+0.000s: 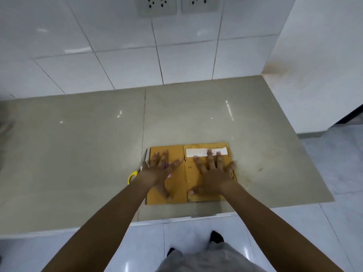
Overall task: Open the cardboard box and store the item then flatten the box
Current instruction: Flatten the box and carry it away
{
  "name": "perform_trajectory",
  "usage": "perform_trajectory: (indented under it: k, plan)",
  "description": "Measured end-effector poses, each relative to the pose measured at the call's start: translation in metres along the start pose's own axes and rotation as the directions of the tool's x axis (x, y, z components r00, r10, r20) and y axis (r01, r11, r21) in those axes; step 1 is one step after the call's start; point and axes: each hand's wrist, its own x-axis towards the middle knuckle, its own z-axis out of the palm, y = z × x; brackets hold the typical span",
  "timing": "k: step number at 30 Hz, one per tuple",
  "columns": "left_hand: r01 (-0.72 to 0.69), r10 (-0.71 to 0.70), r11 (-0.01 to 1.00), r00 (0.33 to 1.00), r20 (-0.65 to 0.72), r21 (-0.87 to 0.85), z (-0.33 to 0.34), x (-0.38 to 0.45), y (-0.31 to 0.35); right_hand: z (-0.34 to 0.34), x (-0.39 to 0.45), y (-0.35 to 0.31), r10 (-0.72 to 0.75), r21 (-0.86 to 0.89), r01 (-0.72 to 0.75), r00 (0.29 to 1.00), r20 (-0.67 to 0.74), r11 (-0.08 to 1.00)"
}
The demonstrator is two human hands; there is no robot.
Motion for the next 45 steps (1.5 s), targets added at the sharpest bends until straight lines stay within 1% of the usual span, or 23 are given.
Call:
perform_trajectory:
  k: [3,7,9,15,18,20,23,25,26,27,28,29,30,31,32,33,34,36,37,39,41,43,45]
  plan:
    - [0.031,-0.029,0.999,0.998,0.053,-0.02,0.001,0.005,0.002,0.003,0.001,0.001,-0.002,-0.009,0.002,1.0,0.003,1.0]
    - [0.07,-0.061,0.995,0.989,0.133,-0.064,-0.003,0.009,0.01,0.001,0.003,0.0,0.012,-0.022,-0.011,0.998,0.061,1.0]
    - [0.077,-0.063,0.992,0.988,0.138,-0.098,-0.003,0.008,0.011,0.0,0.003,-0.001,0.019,-0.025,-0.017,0.997,0.072,1.0]
    - [0.078,-0.072,0.99,0.996,0.057,-0.115,0.012,0.011,0.016,-0.001,0.003,-0.004,0.029,-0.077,-0.023,0.996,0.081,0.997]
    - [0.06,-0.055,0.987,0.998,0.034,-0.151,0.017,0.012,0.014,-0.001,0.004,-0.004,0.036,-0.062,-0.03,0.995,0.094,0.998]
    - [0.021,-0.03,0.982,0.999,-0.044,-0.189,0.022,0.012,0.011,0.001,0.006,-0.003,0.026,-0.036,-0.023,0.998,0.064,0.999]
    - [-0.053,0.004,0.973,0.976,-0.218,-0.223,0.031,0.003,0.008,-0.001,0.005,-0.002,0.005,-0.011,-0.005,0.999,0.038,1.0]
    - [-0.087,-0.026,0.947,0.939,-0.342,-0.31,0.039,-0.006,0.01,-0.006,0.003,0.002,-0.025,0.068,0.022,0.999,0.044,0.997]
    - [-0.11,-0.082,0.91,0.897,-0.434,-0.4,0.043,-0.01,0.013,-0.01,0.001,0.006,-0.035,0.158,0.033,0.999,0.013,0.987]
    - [-0.138,-0.185,0.849,0.827,-0.53,-0.511,0.047,-0.015,0.015,-0.013,-0.001,0.01,-0.015,0.266,0.031,0.998,-0.062,0.963]
    - [-0.15,-0.322,0.783,0.732,-0.6,-0.603,0.051,-0.019,0.018,-0.016,-0.003,0.014,0.059,0.368,0.009,0.983,-0.173,0.93]
    - [-0.13,-0.457,0.737,0.628,-0.63,-0.664,0.053,-0.024,0.021,-0.018,-0.005,0.018,0.185,0.447,-0.037,0.939,-0.291,0.894]
    - [-0.089,-0.565,0.7,0.538,-0.625,-0.709,0.054,-0.028,0.023,-0.019,-0.007,0.021,0.332,0.514,-0.107,0.867,-0.371,0.851]
    - [-0.05,-0.639,0.659,0.488,-0.594,-0.75,0.054,-0.033,0.025,-0.021,-0.009,0.025,0.464,0.582,-0.183,0.8,-0.381,0.793]
    - [-0.015,-0.686,0.613,0.487,-0.541,-0.79,0.053,-0.038,0.027,-0.023,-0.01,0.027,0.55,0.636,-0.248,0.765,-0.335,0.731]
    - [0.02,-0.713,0.561,0.519,-0.471,-0.828,0.052,-0.042,0.028,-0.024,-0.011,0.029,0.585,0.66,-0.295,0.765,-0.27,0.691]
    - [0.064,-0.731,0.503,0.563,-0.385,-0.862,0.051,-0.045,0.029,-0.024,-0.013,0.03,0.582,0.657,-0.321,0.783,-0.222,0.682]
    - [0.147,-0.748,0.392,0.625,-0.222,-0.908,0.046,-0.048,0.028,-0.024,-0.015,0.03,0.549,0.628,-0.325,0.812,-0.199,0.707]
    - [0.176,-0.749,0.364,0.638,-0.176,-0.915,0.044,-0.048,0.028,-0.024,-0.016,0.029,0.54,0.628,-0.315,0.818,-0.2,0.711]
    - [0.253,-0.755,0.368,0.643,-0.129,-0.895,0.041,-0.046,0.029,-0.024,-0.018,0.027,0.537,0.658,-0.305,0.824,-0.182,0.689]
    - [0.367,-0.775,0.431,0.619,-0.129,-0.824,0.038,-0.043,0.031,-0.025,-0.021,0.028,0.542,0.747,-0.263,0.826,-0.153,0.611]
    - [0.422,-0.781,0.471,0.607,-0.144,-0.775,0.036,-0.04,0.035,-0.024,-0.025,0.033,0.552,0.87,-0.152,0.82,-0.154,0.469]
    - [0.431,-0.786,0.425,0.611,-0.089,-0.796,0.032,-0.038,0.039,-0.024,-0.03,0.039,0.567,0.948,-0.033,0.808,-0.161,0.316]
